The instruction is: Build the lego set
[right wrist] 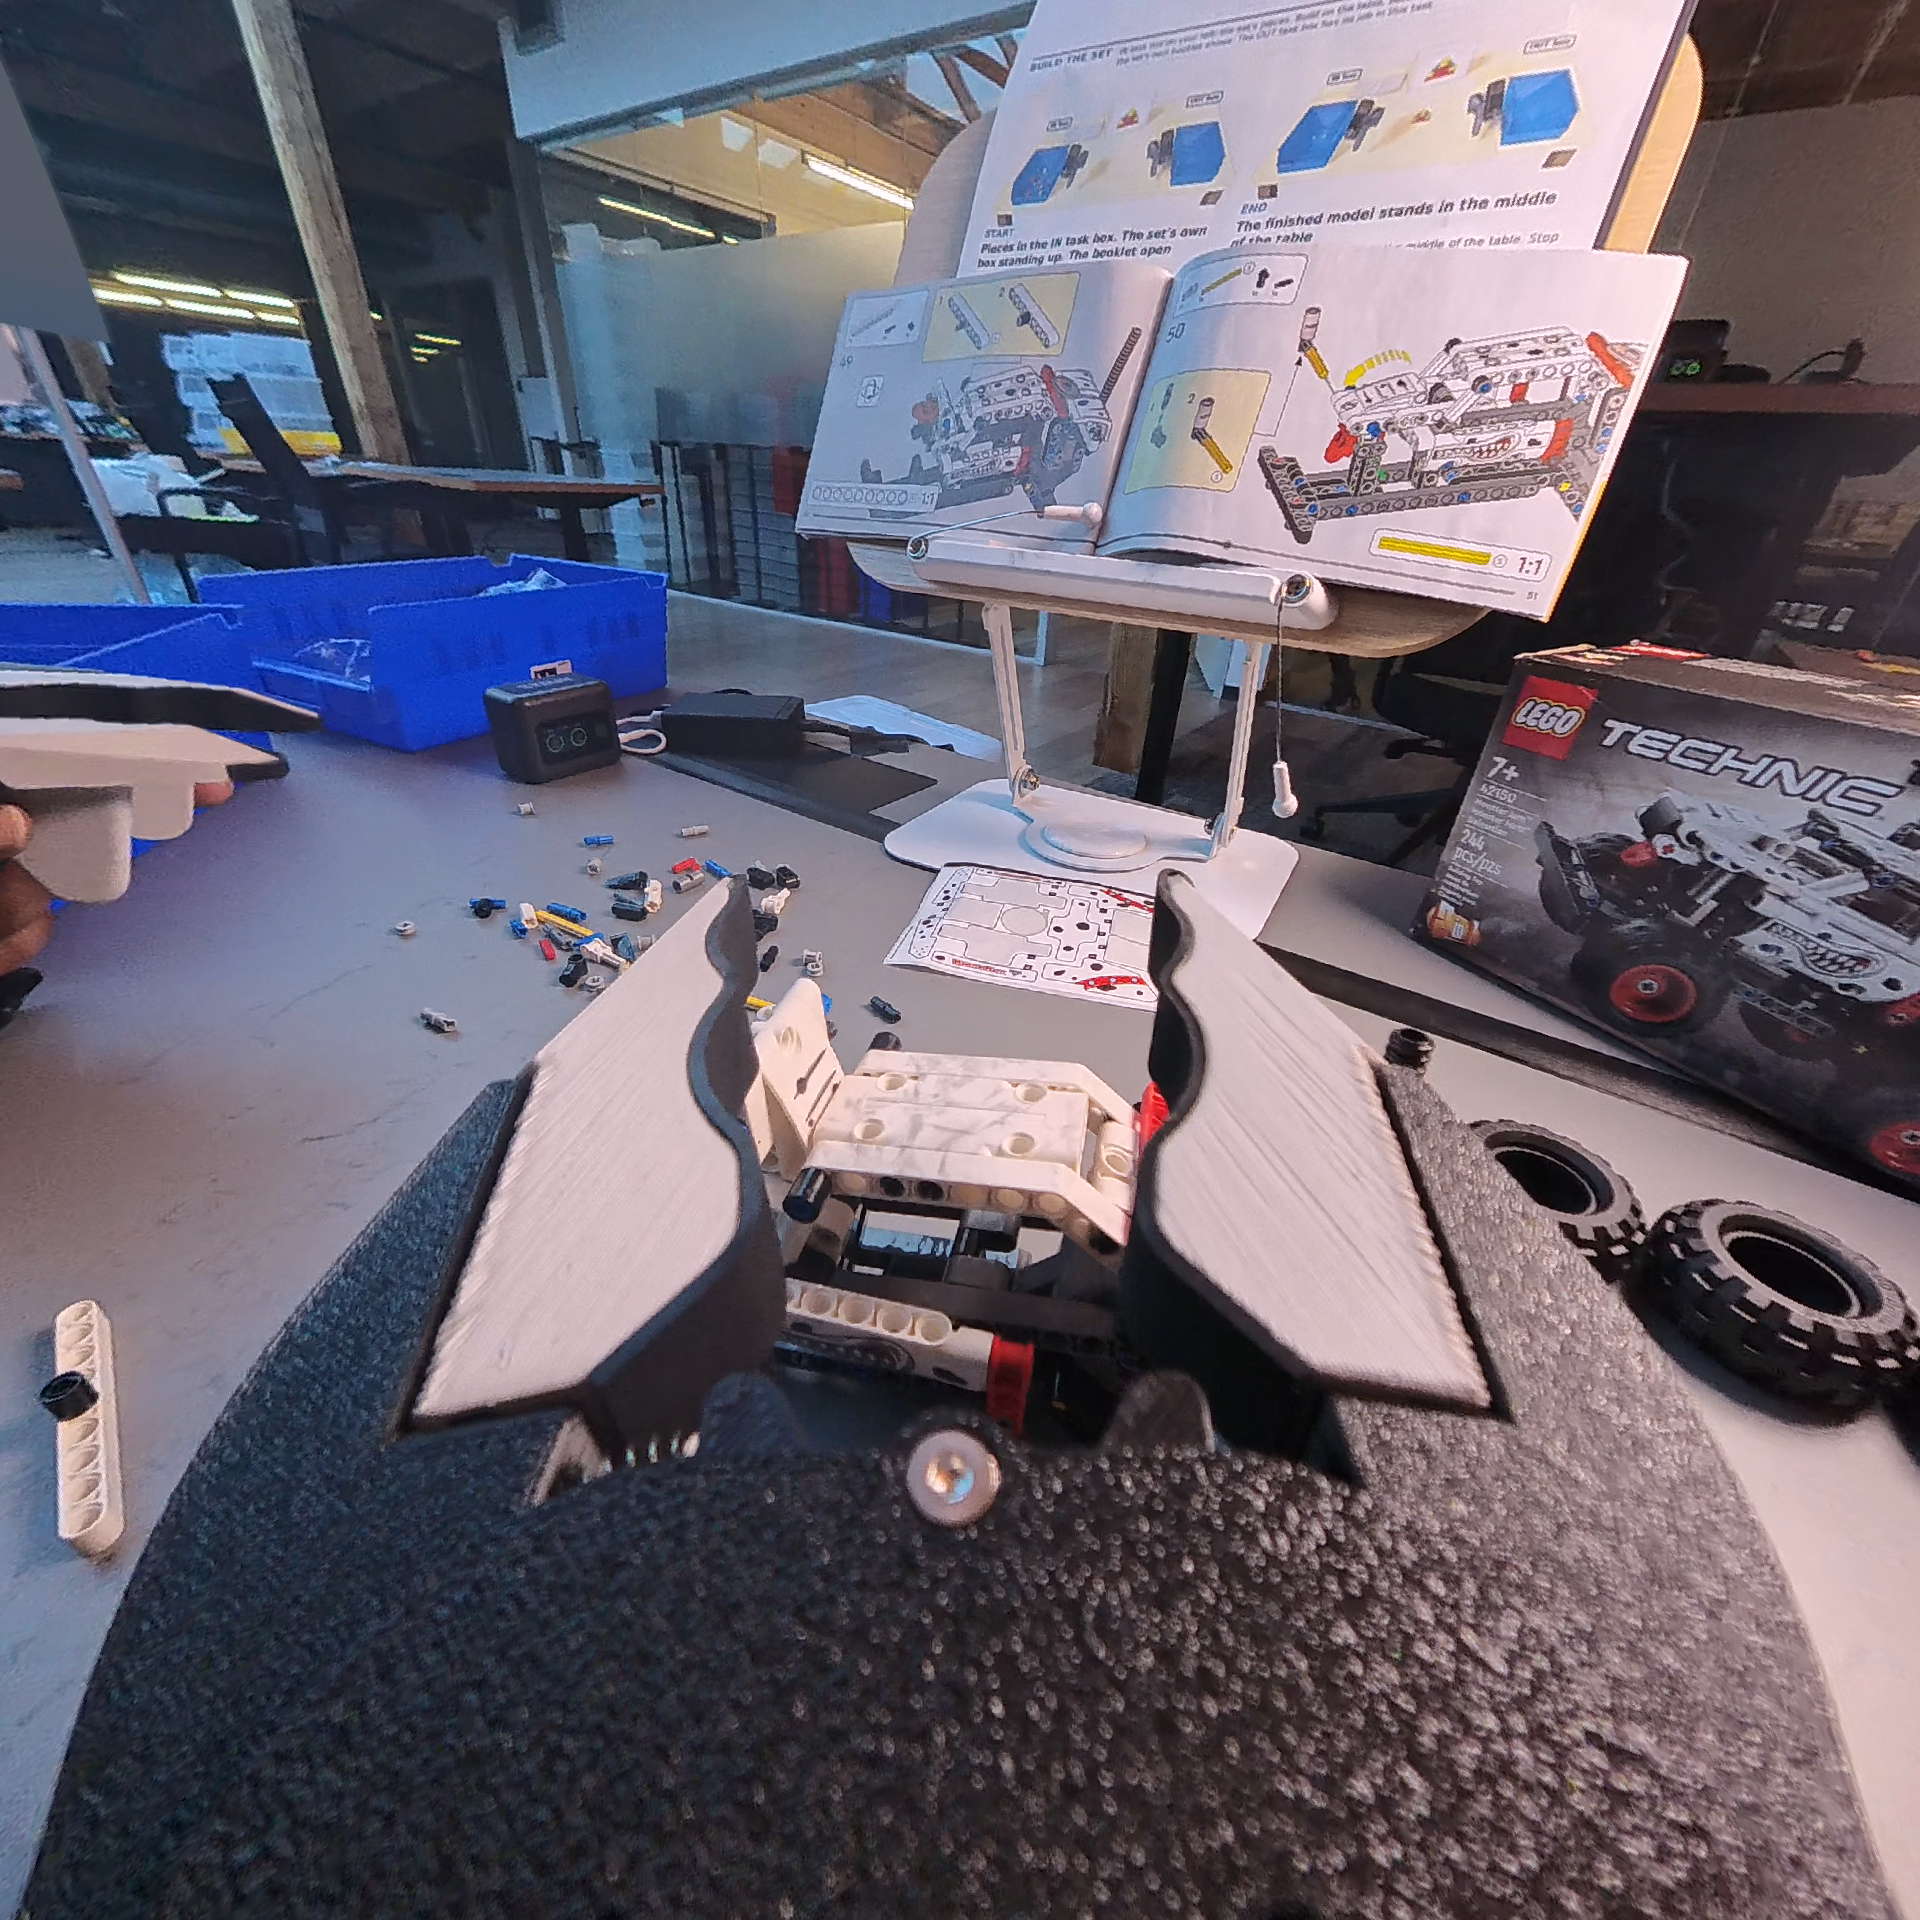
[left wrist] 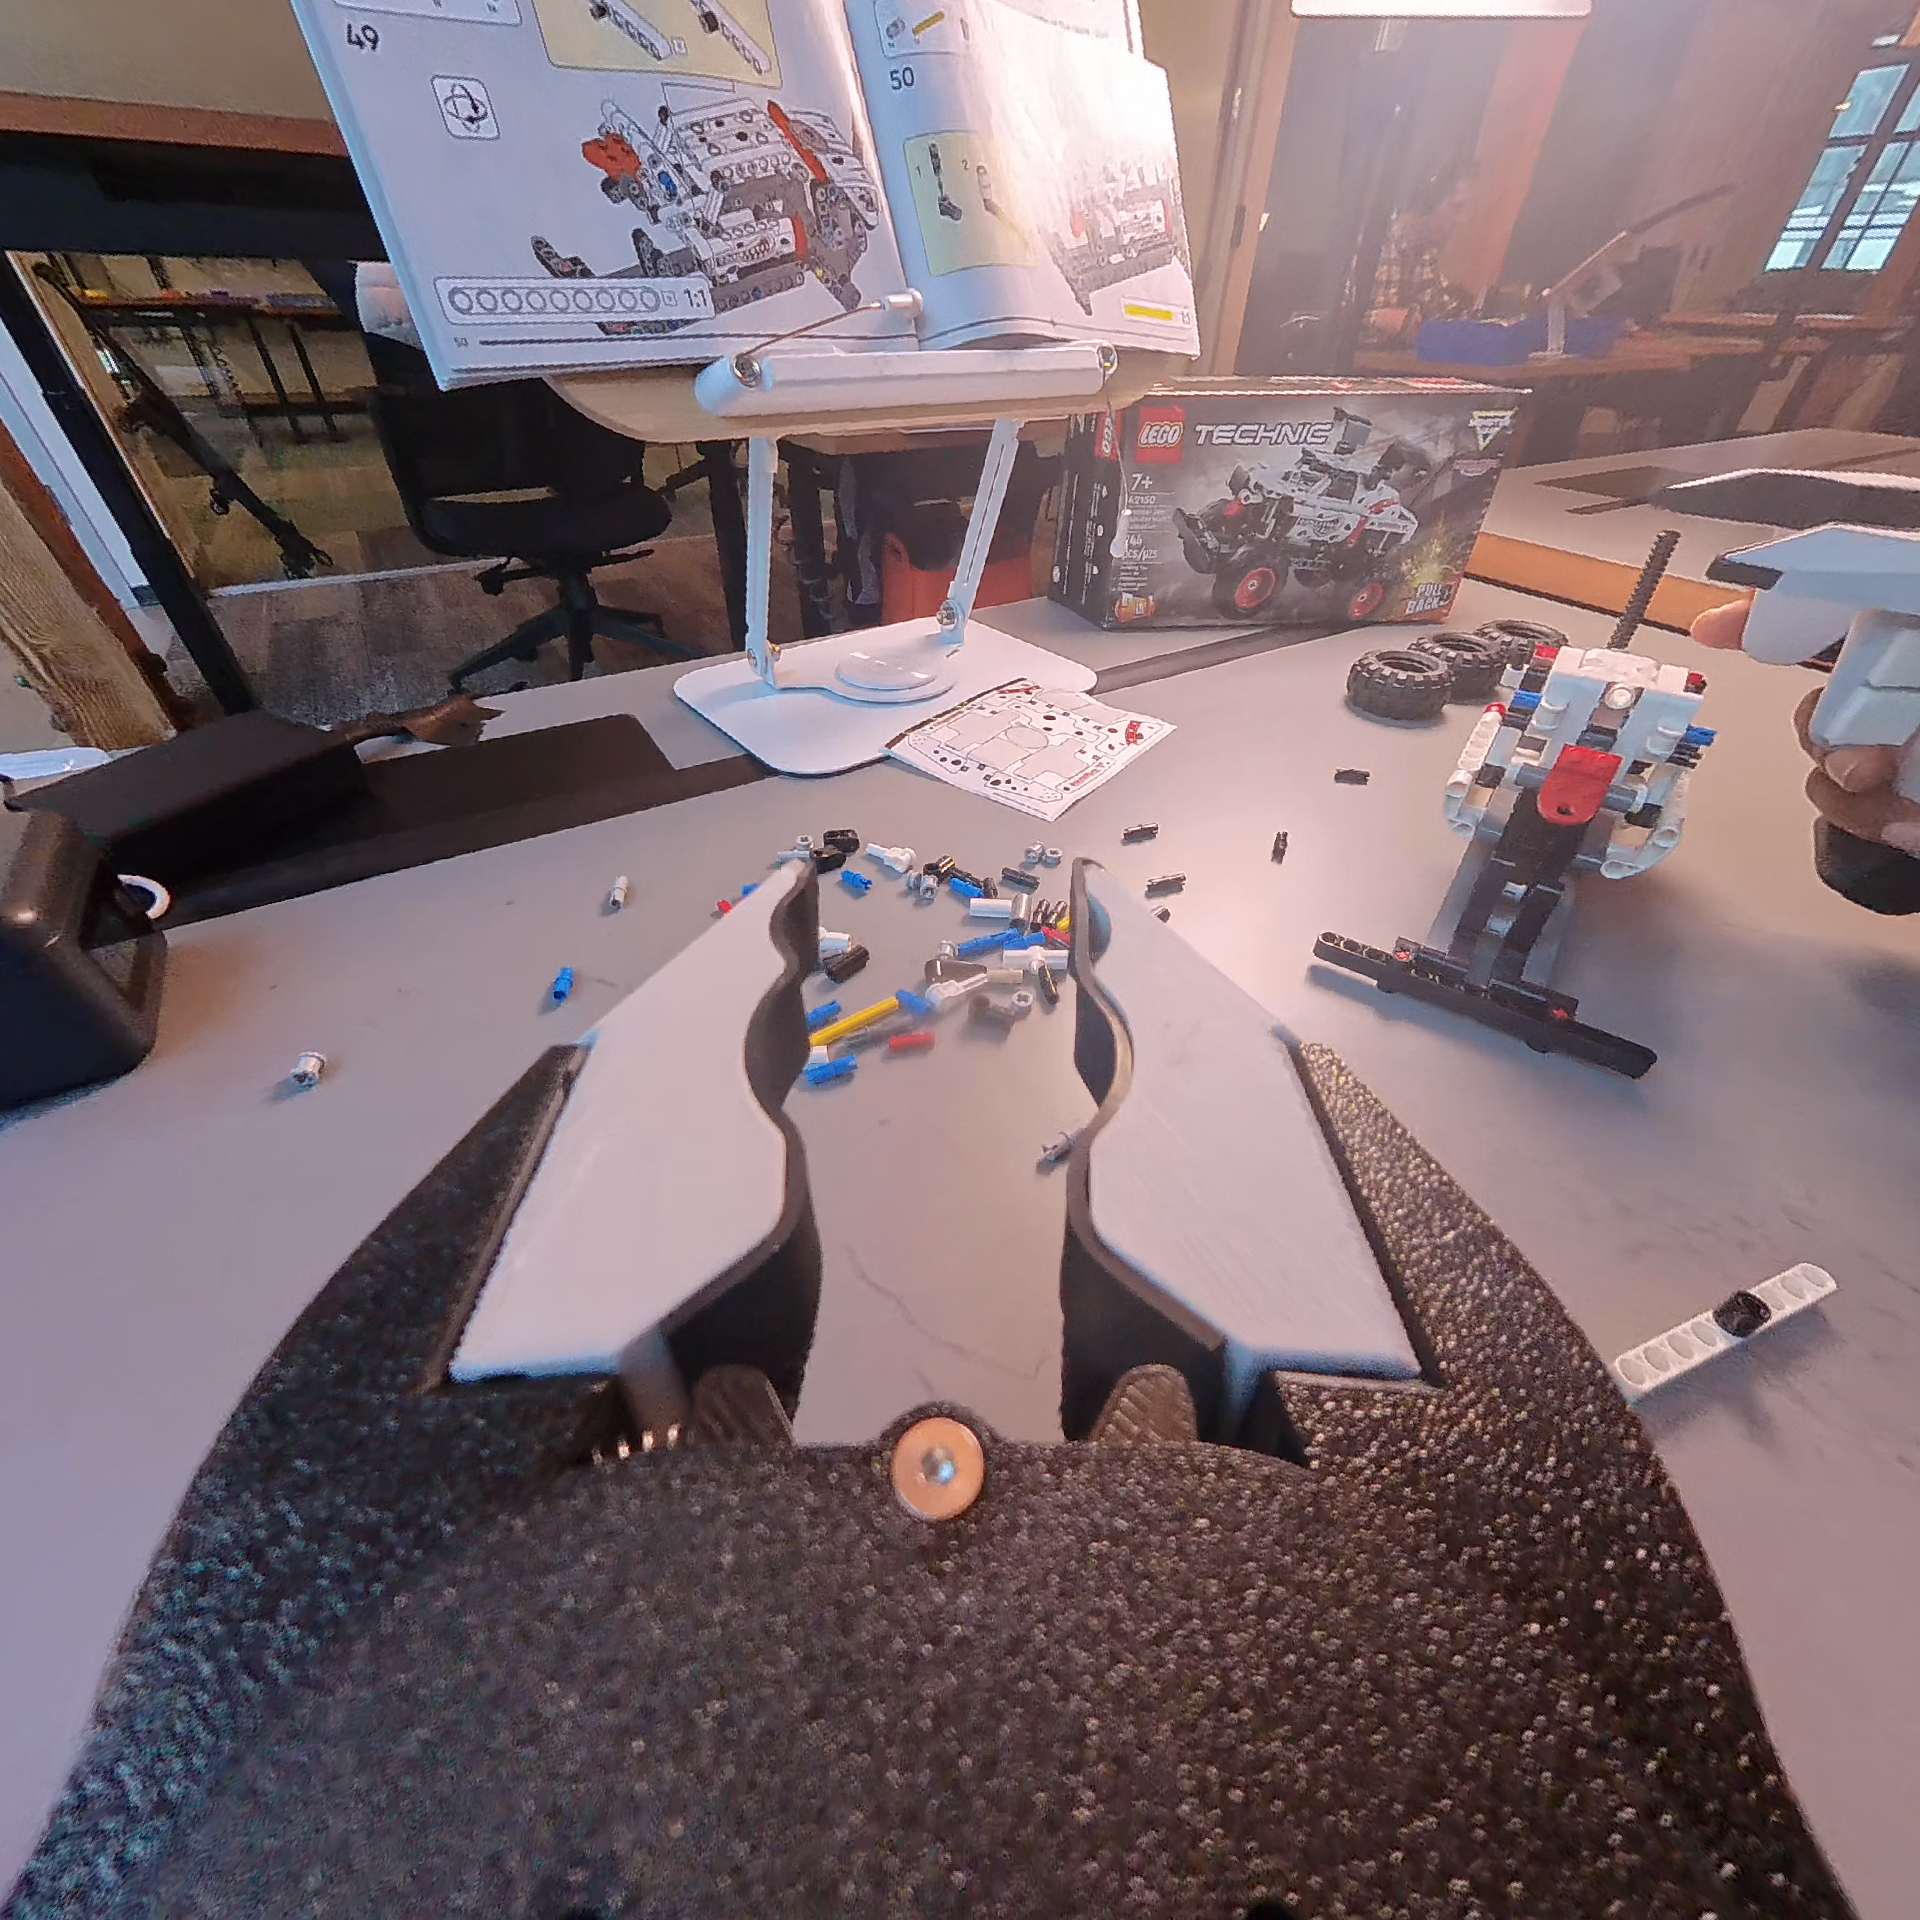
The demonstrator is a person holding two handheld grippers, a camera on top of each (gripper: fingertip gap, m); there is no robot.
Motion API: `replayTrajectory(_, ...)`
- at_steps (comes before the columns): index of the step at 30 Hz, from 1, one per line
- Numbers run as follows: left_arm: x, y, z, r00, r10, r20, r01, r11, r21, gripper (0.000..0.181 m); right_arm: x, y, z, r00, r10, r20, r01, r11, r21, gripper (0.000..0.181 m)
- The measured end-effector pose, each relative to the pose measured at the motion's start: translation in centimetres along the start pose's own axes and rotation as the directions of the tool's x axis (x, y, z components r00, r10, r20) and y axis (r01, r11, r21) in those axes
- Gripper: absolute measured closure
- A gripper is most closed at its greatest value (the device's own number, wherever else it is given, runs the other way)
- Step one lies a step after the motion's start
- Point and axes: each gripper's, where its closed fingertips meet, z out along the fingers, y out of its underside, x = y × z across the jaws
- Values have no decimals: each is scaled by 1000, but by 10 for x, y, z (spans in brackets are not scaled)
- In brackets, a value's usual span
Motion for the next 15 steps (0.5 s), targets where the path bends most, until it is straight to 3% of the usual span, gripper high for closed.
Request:
replayTrajectory(11, 0, -3, 8, 1000, 28, 11, -28, 1000, 11, 142, 3, 0, -1, 1000, 12, -3, -12, 1000, 1, 106)
replayTrajectory(15, -5, -17, 16, 998, 42, 37, -44, 998, 44, 148, 3, 2, 0, 1000, 13, -2, -13, 1000, -6, 106)
